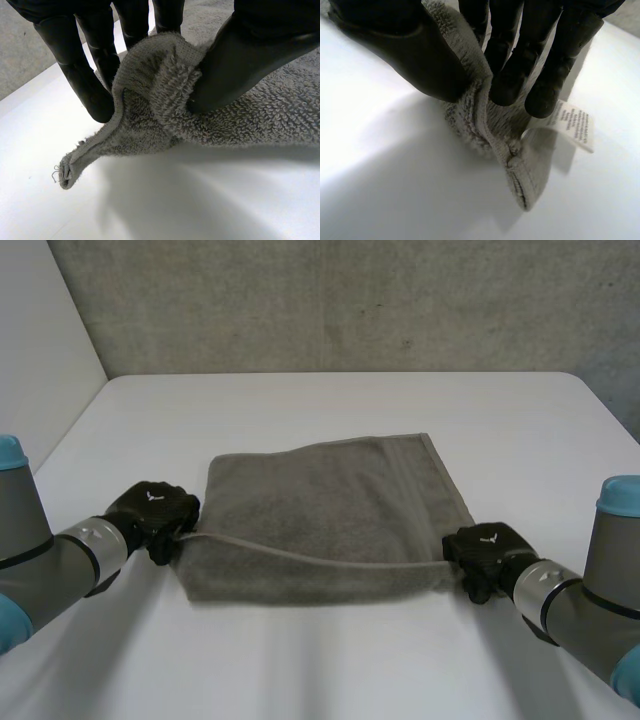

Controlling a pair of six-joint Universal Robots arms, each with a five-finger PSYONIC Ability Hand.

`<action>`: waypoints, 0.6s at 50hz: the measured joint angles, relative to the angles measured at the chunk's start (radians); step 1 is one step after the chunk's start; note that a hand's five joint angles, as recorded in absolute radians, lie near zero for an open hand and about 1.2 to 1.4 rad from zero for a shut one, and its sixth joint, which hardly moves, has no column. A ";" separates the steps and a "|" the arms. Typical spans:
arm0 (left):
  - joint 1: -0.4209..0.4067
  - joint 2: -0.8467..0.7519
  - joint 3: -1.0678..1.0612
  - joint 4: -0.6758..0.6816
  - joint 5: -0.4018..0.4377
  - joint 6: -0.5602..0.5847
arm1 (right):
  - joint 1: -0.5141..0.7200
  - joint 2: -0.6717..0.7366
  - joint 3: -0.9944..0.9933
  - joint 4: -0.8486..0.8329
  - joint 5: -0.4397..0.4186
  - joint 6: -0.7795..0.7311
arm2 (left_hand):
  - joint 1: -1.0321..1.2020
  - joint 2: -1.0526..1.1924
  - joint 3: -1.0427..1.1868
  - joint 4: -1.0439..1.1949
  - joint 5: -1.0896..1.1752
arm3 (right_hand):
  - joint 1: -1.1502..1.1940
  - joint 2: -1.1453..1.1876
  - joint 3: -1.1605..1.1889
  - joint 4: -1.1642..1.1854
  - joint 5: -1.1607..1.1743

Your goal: Fold the towel.

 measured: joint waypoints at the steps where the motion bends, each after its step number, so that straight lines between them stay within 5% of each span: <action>1: -0.002 0.002 0.000 -0.002 0.000 0.000 | -0.002 -0.007 -0.004 -0.006 -0.001 0.012 | 0.000 0.000 0.000 0.000 0.000 | 0.000 0.000 0.002 0.004 0.000; 7: -0.013 0.050 0.002 -0.019 -0.001 -0.006 | -0.013 -0.114 -0.040 -0.008 -0.027 0.104 | 0.000 0.000 0.004 0.000 0.000 | 0.000 0.000 0.002 0.004 0.000; 19: -0.006 0.516 0.110 -0.036 0.000 -0.223 | -0.062 -0.504 -0.419 0.281 -0.108 0.149 | 0.000 0.002 0.007 0.008 0.004 | 0.000 0.000 0.006 0.004 0.000; 30: 0.003 0.555 0.326 -0.126 0.005 -0.299 | -0.041 -0.433 -0.740 0.536 -0.066 -0.129 | 0.000 0.006 0.009 0.012 0.005 | 0.000 0.000 0.006 0.004 0.000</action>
